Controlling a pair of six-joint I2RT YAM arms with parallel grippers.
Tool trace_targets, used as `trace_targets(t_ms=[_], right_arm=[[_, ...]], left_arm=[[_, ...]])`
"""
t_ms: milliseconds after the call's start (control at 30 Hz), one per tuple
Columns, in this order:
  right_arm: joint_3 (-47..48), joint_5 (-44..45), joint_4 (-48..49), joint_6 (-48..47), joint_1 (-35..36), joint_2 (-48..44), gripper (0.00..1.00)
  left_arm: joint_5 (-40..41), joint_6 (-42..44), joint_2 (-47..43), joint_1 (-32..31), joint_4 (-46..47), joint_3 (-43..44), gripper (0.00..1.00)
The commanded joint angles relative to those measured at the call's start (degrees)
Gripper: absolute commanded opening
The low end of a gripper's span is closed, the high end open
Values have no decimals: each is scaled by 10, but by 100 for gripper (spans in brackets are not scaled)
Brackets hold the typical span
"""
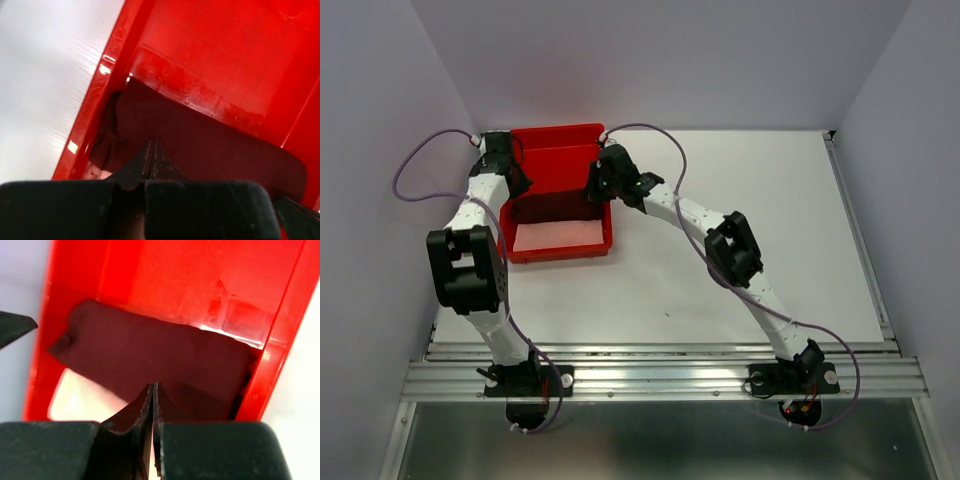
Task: Roll the t-shirts
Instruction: Place the T-shirt in the bin, then reset both arms
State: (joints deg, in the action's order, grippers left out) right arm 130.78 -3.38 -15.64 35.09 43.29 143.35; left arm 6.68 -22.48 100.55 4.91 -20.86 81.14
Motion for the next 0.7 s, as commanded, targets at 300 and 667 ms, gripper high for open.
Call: trace_targets(t_ms=[300,667], right_arm=[[-9,72,-40,-57,21,35,4],[-99,108,-19,-109,36,-79,2]], left_arm=[[47,-34,62,-30,13,-34,0],[119,-19,11,-35,-56,-10,0]])
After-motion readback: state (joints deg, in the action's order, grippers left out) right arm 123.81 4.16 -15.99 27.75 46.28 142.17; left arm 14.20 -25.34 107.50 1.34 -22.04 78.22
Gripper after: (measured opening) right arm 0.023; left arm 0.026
